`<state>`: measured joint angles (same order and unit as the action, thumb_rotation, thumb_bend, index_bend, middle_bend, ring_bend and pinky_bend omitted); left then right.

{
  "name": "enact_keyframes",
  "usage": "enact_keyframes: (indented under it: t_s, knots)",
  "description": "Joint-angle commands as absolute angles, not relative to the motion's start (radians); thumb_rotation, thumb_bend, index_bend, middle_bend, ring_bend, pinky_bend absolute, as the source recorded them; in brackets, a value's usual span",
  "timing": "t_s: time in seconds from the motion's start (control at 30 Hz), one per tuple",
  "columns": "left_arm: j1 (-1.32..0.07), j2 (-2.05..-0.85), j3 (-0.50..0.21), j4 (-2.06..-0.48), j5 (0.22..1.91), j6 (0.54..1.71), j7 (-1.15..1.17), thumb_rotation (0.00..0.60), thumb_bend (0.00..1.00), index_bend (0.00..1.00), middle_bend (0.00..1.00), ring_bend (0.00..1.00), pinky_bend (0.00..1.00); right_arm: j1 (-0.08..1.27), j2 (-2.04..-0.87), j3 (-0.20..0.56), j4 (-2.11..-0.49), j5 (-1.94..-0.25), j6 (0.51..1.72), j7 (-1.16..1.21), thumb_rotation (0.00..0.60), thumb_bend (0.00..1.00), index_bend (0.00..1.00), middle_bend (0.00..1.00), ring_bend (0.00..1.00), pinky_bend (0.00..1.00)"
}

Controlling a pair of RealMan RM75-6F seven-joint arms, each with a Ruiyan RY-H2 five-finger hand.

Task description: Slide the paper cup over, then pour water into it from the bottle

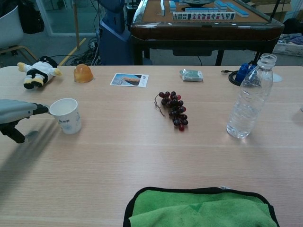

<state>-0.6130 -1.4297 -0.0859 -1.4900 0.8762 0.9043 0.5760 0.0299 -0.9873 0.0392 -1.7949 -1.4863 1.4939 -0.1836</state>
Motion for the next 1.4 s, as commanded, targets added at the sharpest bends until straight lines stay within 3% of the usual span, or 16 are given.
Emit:
enact_keyframes:
  t_s: [0.03, 1.4]
  knots:
    - [-0.621, -1.434, -0.084, -1.496, 0.875, 0.907, 0.579, 0.6, 0.51, 0.0, 0.0, 0.0, 0.16, 0.03, -0.987, 0.04, -1.795, -1.487, 1.494, -0.183, 0.6, 0.11, 0.41, 0.38, 0.33, 0.46]
    - [-0.767, -1.616, -0.089, -1.512, 0.845, 0.926, 0.633, 0.6, 0.51, 0.0, 0.0, 0.0, 0.16, 0.02, -0.965, 0.043, -1.812, -1.51, 1.517, -0.152, 0.6, 0.11, 0.41, 0.38, 0.33, 0.46]
